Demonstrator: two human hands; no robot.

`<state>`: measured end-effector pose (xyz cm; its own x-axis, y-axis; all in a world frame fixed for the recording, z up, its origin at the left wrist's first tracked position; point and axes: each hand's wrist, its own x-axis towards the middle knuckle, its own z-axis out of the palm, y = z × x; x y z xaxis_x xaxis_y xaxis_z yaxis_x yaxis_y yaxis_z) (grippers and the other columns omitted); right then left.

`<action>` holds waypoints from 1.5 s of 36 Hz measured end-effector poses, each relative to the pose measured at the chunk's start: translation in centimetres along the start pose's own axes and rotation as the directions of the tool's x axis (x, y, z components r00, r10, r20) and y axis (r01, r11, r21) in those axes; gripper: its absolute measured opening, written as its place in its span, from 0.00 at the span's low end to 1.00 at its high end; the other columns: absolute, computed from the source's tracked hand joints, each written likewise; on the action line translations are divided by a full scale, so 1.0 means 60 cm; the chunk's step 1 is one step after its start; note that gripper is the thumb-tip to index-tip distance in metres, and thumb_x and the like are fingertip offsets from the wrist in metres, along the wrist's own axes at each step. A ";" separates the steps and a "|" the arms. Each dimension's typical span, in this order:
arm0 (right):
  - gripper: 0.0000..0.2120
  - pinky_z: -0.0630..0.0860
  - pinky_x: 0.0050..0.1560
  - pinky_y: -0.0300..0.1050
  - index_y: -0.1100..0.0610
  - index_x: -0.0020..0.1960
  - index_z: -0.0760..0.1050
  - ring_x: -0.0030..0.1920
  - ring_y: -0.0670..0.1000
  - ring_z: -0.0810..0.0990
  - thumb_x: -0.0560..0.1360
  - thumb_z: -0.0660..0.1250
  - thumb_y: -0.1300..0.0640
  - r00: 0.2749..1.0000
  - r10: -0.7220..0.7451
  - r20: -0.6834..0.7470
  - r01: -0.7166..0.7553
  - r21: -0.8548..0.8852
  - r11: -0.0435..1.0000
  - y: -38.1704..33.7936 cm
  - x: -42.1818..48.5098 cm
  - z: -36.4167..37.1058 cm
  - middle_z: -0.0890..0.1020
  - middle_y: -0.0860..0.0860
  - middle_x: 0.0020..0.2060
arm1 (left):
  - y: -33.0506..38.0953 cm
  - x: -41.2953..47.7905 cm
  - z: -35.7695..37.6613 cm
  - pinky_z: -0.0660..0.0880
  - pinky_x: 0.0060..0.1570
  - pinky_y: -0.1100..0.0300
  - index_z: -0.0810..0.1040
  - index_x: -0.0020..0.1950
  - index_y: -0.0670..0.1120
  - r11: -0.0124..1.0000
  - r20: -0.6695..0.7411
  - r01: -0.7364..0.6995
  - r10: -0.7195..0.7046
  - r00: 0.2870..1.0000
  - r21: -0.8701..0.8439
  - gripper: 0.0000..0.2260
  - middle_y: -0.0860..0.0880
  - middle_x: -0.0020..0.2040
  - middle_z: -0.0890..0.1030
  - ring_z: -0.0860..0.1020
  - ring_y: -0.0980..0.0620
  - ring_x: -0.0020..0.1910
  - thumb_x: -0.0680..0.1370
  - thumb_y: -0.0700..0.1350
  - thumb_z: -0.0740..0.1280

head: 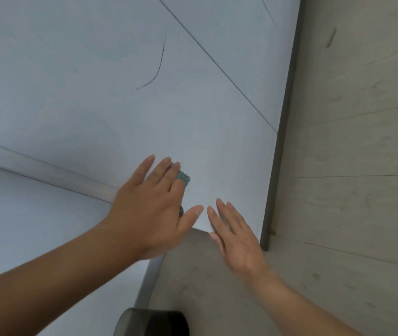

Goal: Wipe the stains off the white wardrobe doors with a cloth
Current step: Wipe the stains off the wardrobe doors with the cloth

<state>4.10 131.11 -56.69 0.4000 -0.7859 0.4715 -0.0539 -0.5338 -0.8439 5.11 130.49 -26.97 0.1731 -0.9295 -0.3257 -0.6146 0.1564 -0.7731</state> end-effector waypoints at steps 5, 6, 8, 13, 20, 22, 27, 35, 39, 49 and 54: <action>0.24 0.67 0.74 0.51 0.47 0.82 0.57 0.81 0.54 0.56 0.87 0.49 0.44 1.000 -0.007 -0.024 0.007 0.005 1.000 0.003 0.004 0.004 0.59 0.49 0.81 | 0.038 0.023 -0.001 0.35 0.80 0.41 0.64 0.81 0.43 0.990 0.046 0.115 -0.118 0.992 0.078 0.42 0.43 0.82 0.62 0.52 0.45 0.84 0.77 0.60 0.30; 0.23 0.67 0.73 0.51 0.48 0.81 0.58 0.81 0.54 0.57 0.87 0.50 0.45 0.999 -0.011 -0.033 0.012 0.007 1.000 0.002 0.004 0.005 0.60 0.50 0.81 | 0.036 0.025 0.010 0.37 0.79 0.40 0.68 0.78 0.41 0.986 0.016 0.095 -0.098 0.995 0.139 0.38 0.40 0.81 0.64 0.55 0.41 0.83 0.80 0.60 0.36; 0.24 0.67 0.73 0.49 0.47 0.81 0.58 0.81 0.54 0.57 0.87 0.49 0.45 0.999 -0.001 -0.033 0.001 0.001 1.000 0.003 0.003 0.005 0.59 0.49 0.81 | 0.038 0.025 0.036 0.45 0.78 0.37 0.78 0.65 0.38 0.972 -0.011 0.029 -0.028 1.000 0.234 0.25 0.31 0.75 0.69 0.63 0.34 0.79 0.82 0.56 0.55; 0.26 0.66 0.74 0.50 0.45 0.82 0.55 0.81 0.52 0.54 0.86 0.53 0.46 0.999 0.036 0.001 -0.036 0.014 0.999 -0.004 0.000 0.001 0.56 0.47 0.82 | 0.025 0.017 0.060 0.56 0.76 0.30 0.75 0.54 0.42 0.988 -0.129 -0.069 0.087 0.988 0.138 0.17 0.27 0.68 0.75 0.70 0.30 0.73 0.80 0.42 0.47; 0.24 0.64 0.75 0.49 0.49 0.81 0.58 0.81 0.54 0.56 0.86 0.53 0.46 1.000 0.003 -0.010 -0.003 0.019 1.000 0.001 0.003 -0.001 0.59 0.49 0.81 | -0.022 -0.010 0.086 0.58 0.77 0.34 0.72 0.74 0.36 0.960 -0.217 -0.116 0.173 0.961 0.253 0.28 0.35 0.78 0.68 0.65 0.38 0.79 0.81 0.48 0.47; 0.24 0.63 0.76 0.49 0.50 0.81 0.59 0.81 0.55 0.57 0.86 0.52 0.47 1.000 0.003 -0.026 -0.002 0.026 1.000 -0.002 0.002 0.002 0.60 0.51 0.81 | -0.023 -0.011 0.087 0.58 0.77 0.34 0.68 0.78 0.35 0.962 -0.233 -0.095 0.156 0.960 0.256 0.30 0.36 0.79 0.66 0.63 0.39 0.80 0.81 0.49 0.47; 0.24 0.63 0.77 0.51 0.52 0.80 0.61 0.81 0.56 0.57 0.86 0.55 0.49 0.999 -0.008 -0.039 0.010 0.044 0.999 -0.004 0.000 0.005 0.61 0.53 0.80 | 0.009 0.034 0.096 0.57 0.78 0.36 0.68 0.78 0.35 0.973 -0.257 -0.069 0.127 0.958 0.222 0.30 0.37 0.78 0.68 0.65 0.39 0.79 0.80 0.48 0.47; 0.24 0.67 0.74 0.55 0.52 0.80 0.61 0.79 0.59 0.61 0.85 0.55 0.49 0.999 -0.036 -0.019 0.037 0.058 0.998 0.006 0.004 0.005 0.63 0.54 0.80 | 0.010 0.019 0.103 0.56 0.78 0.35 0.66 0.79 0.35 0.969 -0.147 -0.101 0.136 0.980 0.226 0.31 0.37 0.80 0.65 0.64 0.40 0.80 0.82 0.49 0.42; 0.24 0.67 0.75 0.56 0.51 0.81 0.59 0.80 0.58 0.58 0.86 0.54 0.49 1.000 -0.009 0.005 0.009 0.104 0.995 0.001 0.004 0.004 0.61 0.53 0.80 | 0.010 0.010 0.095 0.54 0.79 0.35 0.65 0.79 0.36 0.966 -0.129 -0.120 0.152 0.980 0.227 0.33 0.38 0.81 0.64 0.62 0.40 0.81 0.79 0.53 0.50; 0.43 0.39 0.80 0.43 0.54 0.82 0.38 0.79 0.45 0.32 0.82 0.63 0.43 0.910 0.378 0.168 -0.401 0.132 0.907 0.035 -0.048 -0.003 0.34 0.48 0.81 | 0.113 0.109 0.134 0.25 0.74 0.35 0.27 0.76 0.39 0.912 0.194 -0.220 0.160 0.968 0.345 0.37 0.40 0.81 0.30 0.30 0.43 0.81 0.84 0.63 0.42; 0.43 0.44 0.80 0.48 0.64 0.80 0.36 0.77 0.47 0.31 0.81 0.43 0.33 0.766 0.503 0.401 -0.540 -0.024 0.841 0.073 -0.091 0.014 0.30 0.50 0.74 | 0.151 0.134 0.163 0.26 0.74 0.33 0.29 0.79 0.39 0.883 0.272 -0.268 0.169 0.947 0.386 0.37 0.40 0.81 0.30 0.30 0.42 0.81 0.84 0.64 0.41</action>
<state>2.44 133.34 -63.17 0.6463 -0.7448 -0.1660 -0.2831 -0.0320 -0.9586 8.44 127.72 -41.93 0.2694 -0.7634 -0.5871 -0.2922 0.5161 -0.8052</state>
